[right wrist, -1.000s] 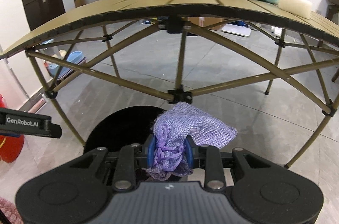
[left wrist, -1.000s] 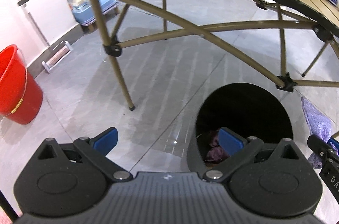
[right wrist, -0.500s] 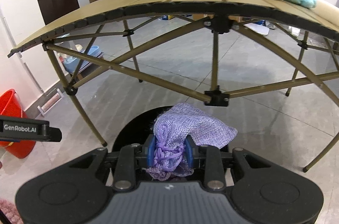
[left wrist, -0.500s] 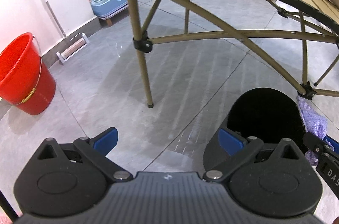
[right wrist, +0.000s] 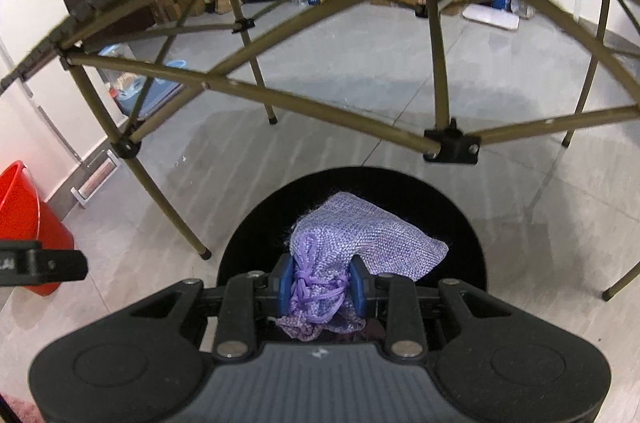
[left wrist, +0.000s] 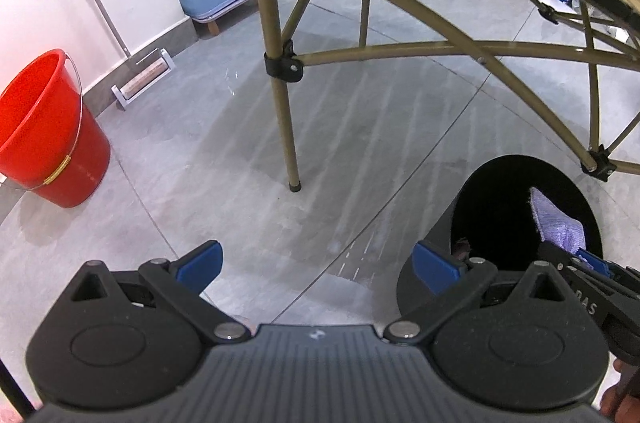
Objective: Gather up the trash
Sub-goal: 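Open right gripper to drop the purple mesh bag into the bin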
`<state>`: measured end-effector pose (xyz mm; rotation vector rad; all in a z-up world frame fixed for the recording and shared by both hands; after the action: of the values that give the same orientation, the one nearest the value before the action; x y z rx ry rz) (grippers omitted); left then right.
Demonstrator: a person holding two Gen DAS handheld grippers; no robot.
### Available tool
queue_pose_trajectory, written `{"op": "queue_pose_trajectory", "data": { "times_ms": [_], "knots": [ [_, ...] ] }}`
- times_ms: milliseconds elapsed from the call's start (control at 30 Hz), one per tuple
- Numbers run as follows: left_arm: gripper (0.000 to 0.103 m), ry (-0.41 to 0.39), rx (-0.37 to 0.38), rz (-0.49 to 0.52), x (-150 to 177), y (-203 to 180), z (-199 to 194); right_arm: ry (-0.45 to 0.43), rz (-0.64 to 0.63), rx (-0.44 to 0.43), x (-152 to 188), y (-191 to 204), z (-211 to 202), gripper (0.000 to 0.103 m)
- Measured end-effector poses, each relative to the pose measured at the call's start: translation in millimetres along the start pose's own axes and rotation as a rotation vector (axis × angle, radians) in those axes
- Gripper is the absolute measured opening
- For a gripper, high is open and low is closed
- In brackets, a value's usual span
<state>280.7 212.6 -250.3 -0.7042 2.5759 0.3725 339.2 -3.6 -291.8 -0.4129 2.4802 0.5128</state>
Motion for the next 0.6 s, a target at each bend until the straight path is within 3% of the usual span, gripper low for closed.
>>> {"op": "queue_pose_trajectory", "data": {
  "times_ms": [467,567,600],
  "knots": [
    [0.103,0.023,-0.034,-0.004,1,2,14,0.046,-0.005,0.02,4,0,16,0.03],
    [0.103,0.026,-0.036,-0.003,1,2,15,0.045,0.001,0.031,2,-3,14,0.038],
    [0.103,0.027,-0.036,-0.002,1,1,16,0.049,0.004,0.043,2,-4,15,0.055]
  ]
}}
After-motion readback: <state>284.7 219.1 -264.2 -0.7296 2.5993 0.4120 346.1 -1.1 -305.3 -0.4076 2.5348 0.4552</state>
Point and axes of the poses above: each gripper's, at about its wrist camera, not at the fingertips, and z roughly the way its jaws point, y to its left, x to its underside, the point moved 7 cm from there along z, roughly the way its jaws point, and after that the axes turned 5 degrees about -x, right-handed, at the moved point
